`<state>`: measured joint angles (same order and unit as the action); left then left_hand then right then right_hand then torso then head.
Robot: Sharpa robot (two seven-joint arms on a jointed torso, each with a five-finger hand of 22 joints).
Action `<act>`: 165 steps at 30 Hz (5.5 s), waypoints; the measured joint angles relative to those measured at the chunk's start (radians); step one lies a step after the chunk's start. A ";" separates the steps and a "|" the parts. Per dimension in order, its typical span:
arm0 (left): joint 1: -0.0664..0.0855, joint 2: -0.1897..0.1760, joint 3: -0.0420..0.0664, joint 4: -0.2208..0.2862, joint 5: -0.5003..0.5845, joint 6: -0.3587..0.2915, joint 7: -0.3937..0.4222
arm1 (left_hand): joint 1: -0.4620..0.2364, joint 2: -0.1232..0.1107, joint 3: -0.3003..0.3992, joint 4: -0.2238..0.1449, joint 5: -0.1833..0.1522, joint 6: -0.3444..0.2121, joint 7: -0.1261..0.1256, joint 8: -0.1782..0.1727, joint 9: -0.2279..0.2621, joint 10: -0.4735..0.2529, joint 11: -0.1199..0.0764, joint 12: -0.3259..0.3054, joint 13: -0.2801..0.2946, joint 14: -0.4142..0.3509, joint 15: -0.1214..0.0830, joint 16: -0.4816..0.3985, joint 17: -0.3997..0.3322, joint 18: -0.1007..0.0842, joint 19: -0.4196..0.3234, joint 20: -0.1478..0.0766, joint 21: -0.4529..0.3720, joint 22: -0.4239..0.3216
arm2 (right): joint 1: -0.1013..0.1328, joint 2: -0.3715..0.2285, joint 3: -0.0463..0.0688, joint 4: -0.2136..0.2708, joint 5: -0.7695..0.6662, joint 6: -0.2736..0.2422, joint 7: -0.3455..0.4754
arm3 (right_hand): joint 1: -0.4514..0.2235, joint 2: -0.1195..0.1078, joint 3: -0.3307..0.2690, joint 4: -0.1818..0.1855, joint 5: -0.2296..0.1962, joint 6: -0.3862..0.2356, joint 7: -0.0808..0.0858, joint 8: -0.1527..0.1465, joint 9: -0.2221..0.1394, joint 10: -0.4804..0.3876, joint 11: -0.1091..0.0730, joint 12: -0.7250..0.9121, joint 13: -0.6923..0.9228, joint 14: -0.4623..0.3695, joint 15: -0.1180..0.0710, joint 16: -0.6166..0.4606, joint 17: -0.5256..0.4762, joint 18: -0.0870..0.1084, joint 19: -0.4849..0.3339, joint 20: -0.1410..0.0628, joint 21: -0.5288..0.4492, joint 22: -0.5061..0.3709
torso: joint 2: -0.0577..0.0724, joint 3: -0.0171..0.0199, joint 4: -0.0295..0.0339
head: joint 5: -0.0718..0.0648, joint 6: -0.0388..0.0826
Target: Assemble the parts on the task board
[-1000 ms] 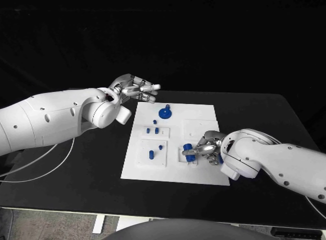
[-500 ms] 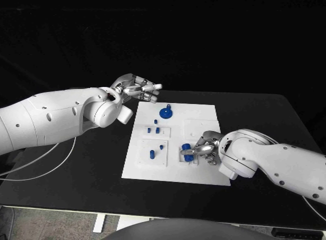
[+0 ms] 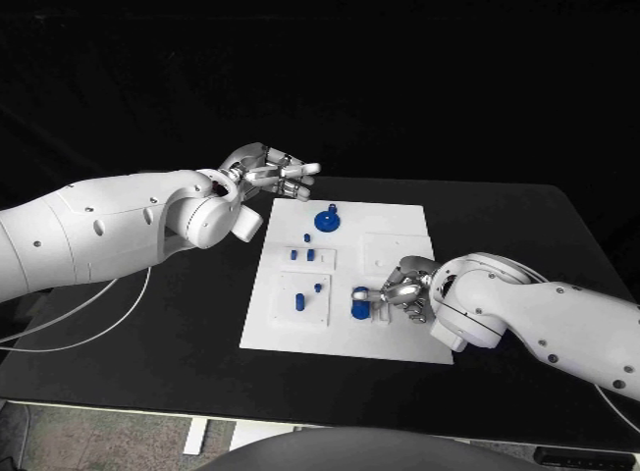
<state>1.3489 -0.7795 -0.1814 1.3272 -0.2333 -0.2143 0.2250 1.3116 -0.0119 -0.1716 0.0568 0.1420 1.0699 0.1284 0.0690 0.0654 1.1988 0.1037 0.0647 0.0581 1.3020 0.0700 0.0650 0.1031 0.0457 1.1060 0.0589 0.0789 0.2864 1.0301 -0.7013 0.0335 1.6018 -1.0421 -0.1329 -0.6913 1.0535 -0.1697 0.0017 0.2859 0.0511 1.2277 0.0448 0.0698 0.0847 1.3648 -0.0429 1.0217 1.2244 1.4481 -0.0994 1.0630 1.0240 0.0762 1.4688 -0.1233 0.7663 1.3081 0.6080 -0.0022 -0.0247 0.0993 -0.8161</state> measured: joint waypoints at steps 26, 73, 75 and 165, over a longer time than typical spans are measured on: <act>0.000 -0.008 0.000 0.000 0.000 0.002 -0.004 | 0.000 0.000 0.004 0.004 0.000 0.000 0.000 0.000 0.000 0.000 0.000 0.000 0.000 0.000 0.000 0.000 0.000 0.000 0.000 0.000 0.000 -0.005 | -0.002 -0.076 -0.001 0.084 -0.008 -0.013 0.039 | 0.106 0.055 -0.100 -0.178 0.131 0.001 -0.002 -0.009 0.017 -0.003 0.004 0.016 -0.001 0.000 0.000 -0.004 0.012 0.000 0.000 0.000 0.008 0.000 | 0.000 0.0016 -0.0011 | -0.004 0.005; 0.000 -0.013 0.000 -0.003 0.000 0.011 -0.017 | -0.004 -0.004 0.001 0.007 0.000 -0.004 0.004 0.000 0.000 0.000 0.000 0.000 0.000 -0.003 0.003 0.000 0.000 0.000 0.000 0.000 0.004 -0.011 | -0.005 -0.095 0.003 0.084 -0.004 0.020 0.104 | 0.123 0.074 0.039 -0.217 0.167 0.022 -0.007 -0.009 0.002 0.004 -0.004 0.019 0.001 0.000 0.000 0.001 0.020 0.000 0.000 0.000 0.021 -0.001 | 0.001 0.0013 -0.0001 | -0.007 0.000; 0.000 -0.013 0.000 -0.003 0.000 0.011 -0.018 | -0.004 -0.004 0.001 0.007 0.000 -0.004 0.004 0.000 0.000 0.000 0.000 0.000 0.000 -0.003 0.003 0.000 0.000 0.000 0.000 0.000 0.004 -0.013 | -0.005 -0.092 0.003 0.078 -0.006 0.019 0.103 | 0.108 0.076 0.051 -0.211 0.174 0.022 -0.007 -0.009 0.002 0.004 -0.004 0.019 0.000 0.000 0.001 0.001 0.020 0.000 0.000 0.000 0.021 -0.001 | 0.001 0.0010 0.0002 | -0.007 -0.001; 0.000 -0.015 0.000 0.007 0.000 0.018 -0.029 | -0.008 0.000 0.001 0.007 0.000 -0.011 0.004 0.000 0.000 -0.004 0.004 0.000 0.000 -0.003 0.003 0.000 0.001 0.000 0.000 0.000 0.008 -0.021 | -0.053 -0.222 0.127 0.010 -0.137 0.152 0.002 | 0.070 0.120 -0.168 -0.181 0.226 -0.019 0.005 -0.010 0.011 0.004 0.004 0.031 0.009 0.002 -0.002 0.001 0.013 0.000 0.000 0.000 0.030 -0.001 | 0.002 0.0017 0.0006 | -0.095 0.012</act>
<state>1.3491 -0.7944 -0.1818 1.3339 -0.2333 -0.1960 0.1956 1.3037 -0.0117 -0.1702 0.0635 0.1420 1.0591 0.1320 0.0690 0.0654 1.1953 0.1073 0.0647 0.0581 1.2987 0.0734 0.0650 0.1037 0.0458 1.1060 0.0588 0.0868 0.2654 0.9771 -0.9234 0.1601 1.6122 -1.1791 0.0192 -0.6897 1.1239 -0.0500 -0.1663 0.1050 0.2768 1.2088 0.0496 0.0601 0.0958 1.3686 -0.0391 1.0527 1.2333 1.4501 -0.1009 1.0638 1.0367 0.0762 1.4685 -0.1229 0.7968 1.3076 0.6100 -0.0005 -0.0242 0.0043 -0.8043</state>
